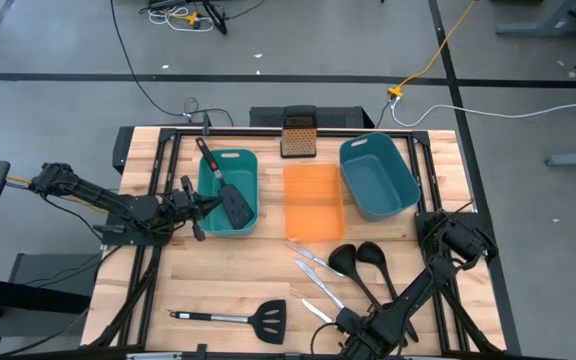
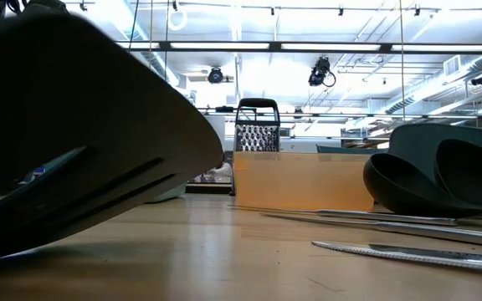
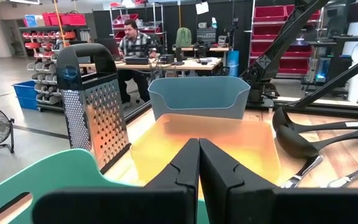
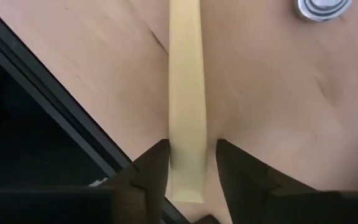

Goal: Pick & Place Kitchen Items
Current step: Put the yellow knife into the orange bin

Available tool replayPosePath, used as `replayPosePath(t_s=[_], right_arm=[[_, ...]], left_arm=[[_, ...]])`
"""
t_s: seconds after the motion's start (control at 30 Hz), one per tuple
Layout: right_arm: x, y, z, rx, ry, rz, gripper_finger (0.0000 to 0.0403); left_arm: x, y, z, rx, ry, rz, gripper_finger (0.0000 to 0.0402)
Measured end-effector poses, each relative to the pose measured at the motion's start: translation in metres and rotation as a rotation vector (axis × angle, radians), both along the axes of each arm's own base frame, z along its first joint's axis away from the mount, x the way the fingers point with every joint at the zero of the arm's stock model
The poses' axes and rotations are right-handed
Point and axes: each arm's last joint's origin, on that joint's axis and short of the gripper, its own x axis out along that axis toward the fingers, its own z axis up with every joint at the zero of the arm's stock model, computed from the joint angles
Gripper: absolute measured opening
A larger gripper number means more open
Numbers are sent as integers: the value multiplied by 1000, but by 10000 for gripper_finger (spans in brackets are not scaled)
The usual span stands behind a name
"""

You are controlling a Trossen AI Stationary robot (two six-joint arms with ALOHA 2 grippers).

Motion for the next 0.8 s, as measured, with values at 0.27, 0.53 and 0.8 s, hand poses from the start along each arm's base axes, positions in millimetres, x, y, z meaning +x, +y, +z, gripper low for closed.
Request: replayPosePath(t_s=[0.27, 0.53, 0.8], right_arm=[[0, -1, -1, -24, -18, -18, 81], [-1, -2, 12, -38, -79, -22, 81], [1, -10, 38, -96, -235, -47, 81]], left_arm=[[0, 0, 0, 2, 2, 0, 16], [0, 0, 0, 2, 1, 0, 16], [0, 0, 0, 2, 1, 0, 16]])
